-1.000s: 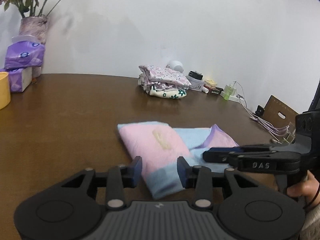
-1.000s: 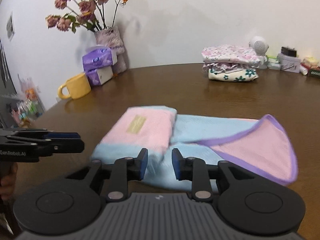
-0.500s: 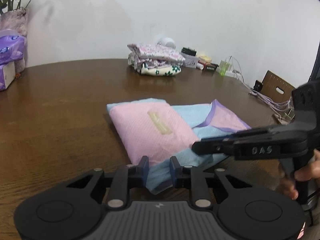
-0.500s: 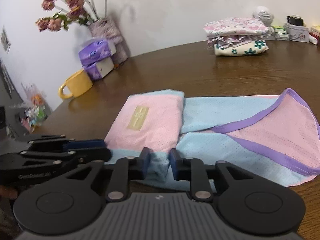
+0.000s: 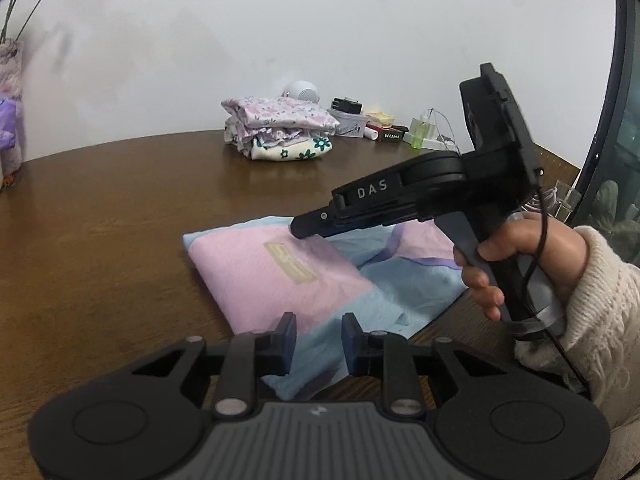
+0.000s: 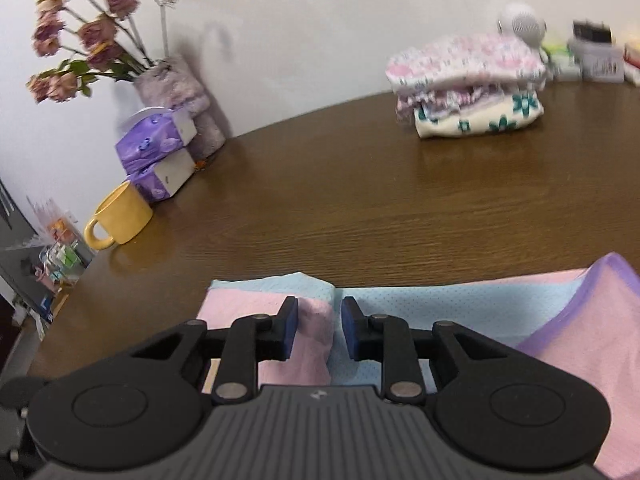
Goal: Fold clothes
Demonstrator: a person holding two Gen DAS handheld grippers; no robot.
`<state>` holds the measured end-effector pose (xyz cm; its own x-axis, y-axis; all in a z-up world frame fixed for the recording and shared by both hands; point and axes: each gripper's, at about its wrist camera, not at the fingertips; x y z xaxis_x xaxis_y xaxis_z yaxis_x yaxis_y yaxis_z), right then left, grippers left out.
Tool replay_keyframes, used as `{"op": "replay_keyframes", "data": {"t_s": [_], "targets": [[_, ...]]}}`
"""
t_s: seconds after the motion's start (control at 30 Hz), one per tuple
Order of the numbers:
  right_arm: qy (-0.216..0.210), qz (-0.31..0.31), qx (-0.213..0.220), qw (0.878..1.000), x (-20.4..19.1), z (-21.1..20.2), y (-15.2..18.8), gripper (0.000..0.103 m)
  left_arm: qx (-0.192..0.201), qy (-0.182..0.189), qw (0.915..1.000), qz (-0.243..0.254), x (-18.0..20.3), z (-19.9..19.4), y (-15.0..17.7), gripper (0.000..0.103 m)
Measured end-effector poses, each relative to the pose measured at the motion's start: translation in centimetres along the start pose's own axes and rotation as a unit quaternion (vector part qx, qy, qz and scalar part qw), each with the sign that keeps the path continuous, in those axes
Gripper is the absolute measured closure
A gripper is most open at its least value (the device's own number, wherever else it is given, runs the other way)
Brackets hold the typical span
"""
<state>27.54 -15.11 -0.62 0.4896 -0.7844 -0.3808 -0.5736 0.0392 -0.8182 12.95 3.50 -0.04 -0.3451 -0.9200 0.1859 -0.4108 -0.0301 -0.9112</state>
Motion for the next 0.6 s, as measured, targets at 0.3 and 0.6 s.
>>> {"op": "replay_keyframes", "data": {"t_s": [0.3, 0.6], "targets": [[0.005, -0.031, 0.022, 0.999, -1.1, -0.6, 0.3, 0.079, 0.007, -0.003, 0.9999, -0.008, -0.6, -0.3, 0.3, 0.079], [-0.012, -0.040, 0.016, 0.999, -2.2, -5.8, 2.7, 0.078, 0.019, -0.021, 0.9996, -0.010, -0.8, -1.0, 0.3, 0.076]]}}
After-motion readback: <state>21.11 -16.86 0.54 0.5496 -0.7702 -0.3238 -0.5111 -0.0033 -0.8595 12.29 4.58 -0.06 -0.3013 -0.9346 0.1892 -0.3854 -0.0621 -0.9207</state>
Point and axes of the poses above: each gripper's, at about its wrist camera, not at the fingertips, and z roughly the way its jaws point, x to its right, y to its underside, and after that the axes turned 14 degrees about x, right-handed
